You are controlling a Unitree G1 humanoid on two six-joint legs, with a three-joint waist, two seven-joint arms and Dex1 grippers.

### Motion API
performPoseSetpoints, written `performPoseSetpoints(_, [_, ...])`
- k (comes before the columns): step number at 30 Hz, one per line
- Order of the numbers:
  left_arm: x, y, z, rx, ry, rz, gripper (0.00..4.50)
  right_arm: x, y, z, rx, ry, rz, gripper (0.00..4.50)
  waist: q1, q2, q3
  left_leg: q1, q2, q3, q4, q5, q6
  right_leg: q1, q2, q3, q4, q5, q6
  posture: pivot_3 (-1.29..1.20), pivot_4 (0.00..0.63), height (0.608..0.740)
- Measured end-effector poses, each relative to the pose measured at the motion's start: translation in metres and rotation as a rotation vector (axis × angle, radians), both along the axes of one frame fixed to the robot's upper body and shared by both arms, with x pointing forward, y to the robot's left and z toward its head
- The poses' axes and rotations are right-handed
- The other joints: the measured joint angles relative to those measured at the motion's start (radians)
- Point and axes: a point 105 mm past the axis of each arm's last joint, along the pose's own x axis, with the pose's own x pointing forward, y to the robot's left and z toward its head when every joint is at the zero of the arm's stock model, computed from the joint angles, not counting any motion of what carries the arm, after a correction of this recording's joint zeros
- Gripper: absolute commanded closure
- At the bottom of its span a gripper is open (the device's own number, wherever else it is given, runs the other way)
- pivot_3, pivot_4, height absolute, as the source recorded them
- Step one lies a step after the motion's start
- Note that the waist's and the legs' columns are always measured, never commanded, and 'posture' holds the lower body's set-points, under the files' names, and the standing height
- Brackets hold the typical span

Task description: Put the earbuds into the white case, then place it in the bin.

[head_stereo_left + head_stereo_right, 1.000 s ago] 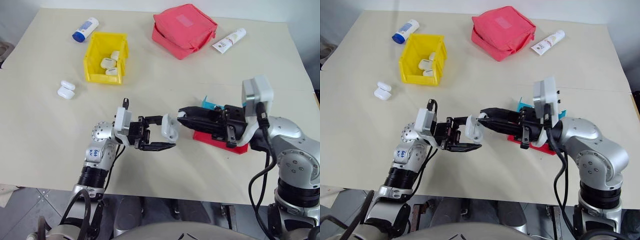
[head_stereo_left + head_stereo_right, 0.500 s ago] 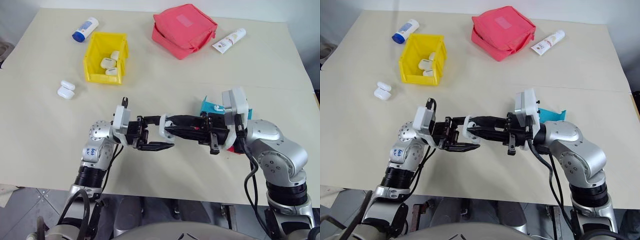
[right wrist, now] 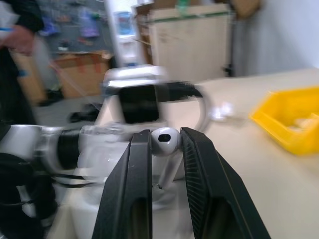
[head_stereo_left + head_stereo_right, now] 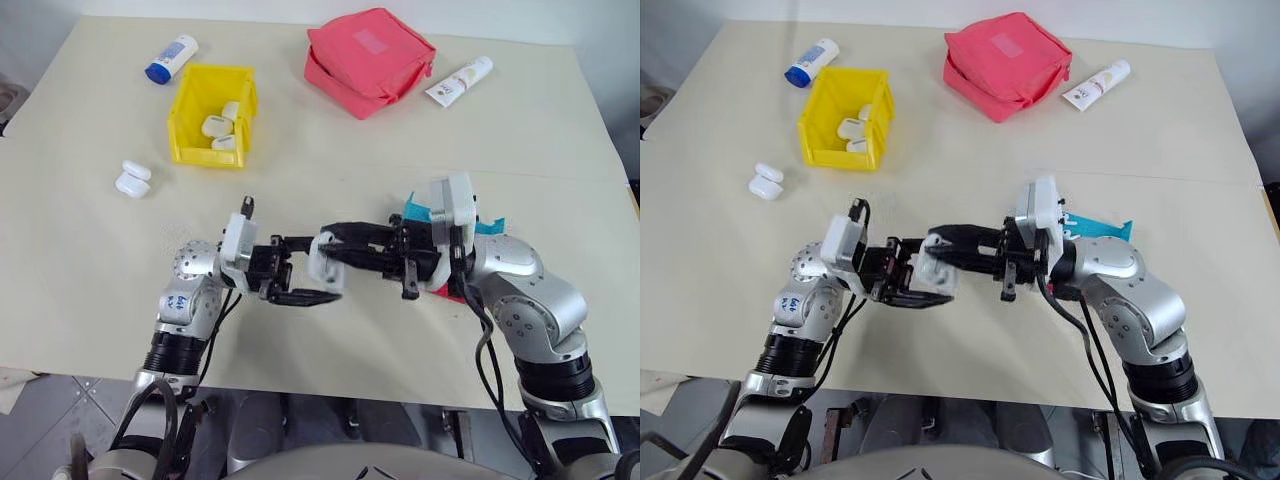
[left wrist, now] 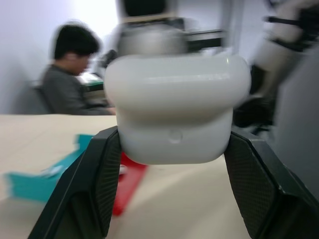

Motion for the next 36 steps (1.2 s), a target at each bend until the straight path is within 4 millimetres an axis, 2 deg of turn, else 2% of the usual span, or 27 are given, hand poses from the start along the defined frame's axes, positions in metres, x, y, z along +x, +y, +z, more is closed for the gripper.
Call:
performPoseSetpoints(11, [0.006,0.001,0.004,0.014,-0.016,0.033,1.73,0.002,-0.002,-0.002,-0.008,-0.011,-0.018,4.01,-0.001,0.0,0.0,0.0,0.0,0.0,-0.001,0.0,0.0,0.0,0.0,0.0,0.0,0.0,0.0,0.0,0.15,0.74])
performPoseSetpoints(21, [0.01,-0.001,-0.001,0.085,0.015,0.047,1.73,0.006,-0.008,-0.01,-0.071,-0.032,-0.035,4.01,-0.001,0.0,0.0,0.0,0.0,0.0,-0.001,0.0,0.0,0.0,0.0,0.0,0.0,0.0,0.0,0.0,0.15,0.74])
performPoseSetpoints(36, [0.012,-0.005,-0.002,0.078,0.011,0.053,1.73,0.006,-0.019,-0.009,-0.129,-0.078,0.004,4.01,0.0,0.0,0.0,0.0,0.0,0.0,0.0,0.0,0.0,0.0,0.0,0.0,0.0,0.0,0.0,0.0,0.15,0.74])
